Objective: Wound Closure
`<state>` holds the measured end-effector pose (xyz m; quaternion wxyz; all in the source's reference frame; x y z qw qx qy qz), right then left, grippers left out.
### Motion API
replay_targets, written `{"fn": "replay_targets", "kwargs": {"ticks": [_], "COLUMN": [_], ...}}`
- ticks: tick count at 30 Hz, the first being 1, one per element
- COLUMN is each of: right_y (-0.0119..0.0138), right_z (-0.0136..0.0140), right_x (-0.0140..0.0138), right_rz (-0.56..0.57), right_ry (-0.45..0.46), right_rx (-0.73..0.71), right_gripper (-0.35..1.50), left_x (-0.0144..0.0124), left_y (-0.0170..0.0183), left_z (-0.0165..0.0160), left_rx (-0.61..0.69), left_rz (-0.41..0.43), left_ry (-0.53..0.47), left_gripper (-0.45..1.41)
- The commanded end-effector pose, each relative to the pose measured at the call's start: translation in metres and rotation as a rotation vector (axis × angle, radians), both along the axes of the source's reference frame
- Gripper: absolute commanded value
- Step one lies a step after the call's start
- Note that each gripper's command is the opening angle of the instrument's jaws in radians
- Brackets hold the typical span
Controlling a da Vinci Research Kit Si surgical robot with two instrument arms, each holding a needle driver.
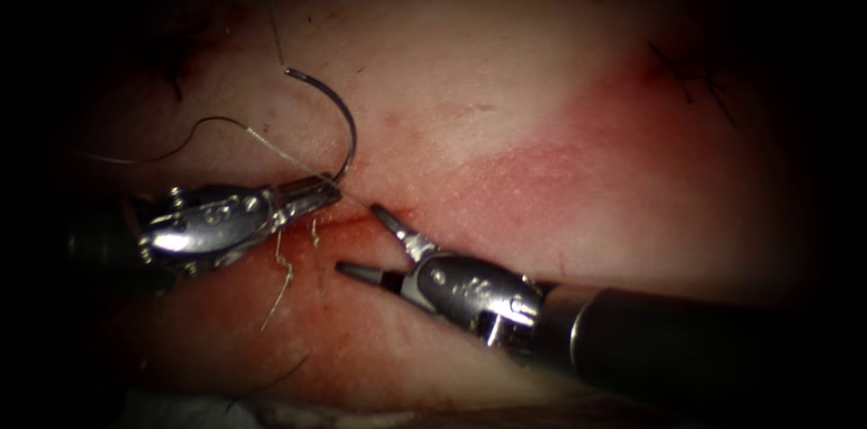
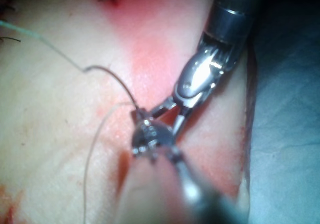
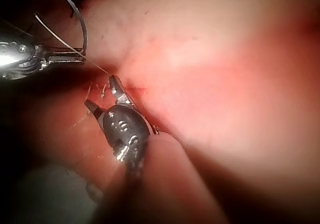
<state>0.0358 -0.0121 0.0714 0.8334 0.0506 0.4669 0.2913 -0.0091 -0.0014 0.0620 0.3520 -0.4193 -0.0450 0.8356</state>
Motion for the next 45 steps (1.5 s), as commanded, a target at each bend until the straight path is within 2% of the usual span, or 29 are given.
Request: {"fn": "replay_targets", "kwargs": {"ticks": [1,4,7,8,9,10,12,14,18,20,21,24,25,26,28,30,31,33,38,42,45], "right_y": [-0.0010,-0.0019,-0.0044,-0.0058,-0.0058,-0.0066,-0.0066,-0.0060,-0.0052,-0.0040,-0.0024,-0.0003,0.0019,0.0028,0.0050,0.0083,0.0083,0.0105,0.0119,0.0138,0.0142], "right_z": [0.0010,-0.0013,-0.0059,-0.0084,-0.0084,-0.0101,-0.0115,-0.0110,-0.0065,-0.0039,-0.0021,-0.0010,-0.0006,-0.0006,-0.0012,-0.0029,-0.0029,-0.0045,-0.0060,-0.0091,-0.0104], "right_x": [0.0013,0.0013,0.0025,0.0034,0.0034,0.0037,0.0037,0.0035,0.0039,0.0042,0.0039,0.0030,0.0022,0.0018,0.0012,0.0005,0.0005,0.0006,0.0014,0.0015,0.0019], "right_rz": [-0.017,-0.037,-0.079,-0.110,-0.110,-0.129,-0.117,-0.109,-0.124,-0.116,-0.094,-0.058,-0.007,0.020,0.062,0.123,0.123,0.142,0.159,0.152,0.136], "right_ry": [0.017,0.038,0.082,0.105,0.105,0.119,0.111,0.105,0.059,0.043,0.015,-0.022,-0.045,-0.051,-0.071,-0.066,-0.066,-0.081,-0.073,-0.074,-0.068], "right_rx": [0.011,0.025,0.047,0.059,0.059,0.066,0.064,0.064,0.060,0.066,0.054,0.052,0.042,0.035,0.006,-0.040,-0.040,-0.070,-0.104,-0.121,-0.121], "right_gripper": [1.23,1.23,1.25,1.25,1.25,1.25,1.25,1.25,1.25,1.25,1.25,1.23,1.23,1.23,1.23,1.21,1.21,1.21,1.21,1.21,1.21], "left_x": [-0.0004,-0.0002,0.0003,0.0007,0.0007,0.0011,0.0013,0.0015,0.0013,0.0013,0.0013,0.0013,0.0013,0.0013,0.0013,0.0014,0.0014,0.0013,0.0009,0.0002,0.0003], "left_y": [-0.0004,0.0002,0.0005,0.0006,0.0006,0.0007,0.0008,0.0004,0.0003,0.0002,0.0002,0.0002,0.0001,0.0001,0.0000,0.0000,0.0000,0.0000,-0.0001,-0.0001,-0.0001], "left_z": [0.0008,0.0012,0.0019,0.0022,0.0022,0.0022,0.0023,0.0020,0.0017,0.0017,0.0017,0.0017,0.0018,0.0018,0.0019,0.0019,0.0019,0.0020,0.0023,0.0038,0.0050], "left_rx": [-0.001,-0.008,-0.017,-0.018,-0.018,-0.020,-0.020,-0.021,-0.023,-0.023,-0.023,-0.023,-0.024,-0.025,-0.026,-0.026,-0.026,-0.027,-0.031,-0.053,-0.058], "left_rz": [0.006,0.011,0.011,0.013,0.013,0.012,0.012,0.012,0.014,0.014,0.014,0.014,0.014,0.014,0.014,0.015,0.015,0.015,0.007,-0.008,-0.005], "left_ry": [-0.001,-0.002,0.000,0.001,0.001,0.004,0.006,0.008,0.010,0.010,0.010,0.010,0.011,0.011,0.011,0.011,0.011,0.011,0.021,0.051,0.068], "left_gripper": [-0.45,-0.45,-0.45,-0.45,-0.45,-0.45,-0.45,-0.45,-0.45,-0.45,-0.45,-0.45,-0.45,-0.45,-0.45,-0.45,-0.45,-0.45,-0.45,-0.45,-0.45]}}
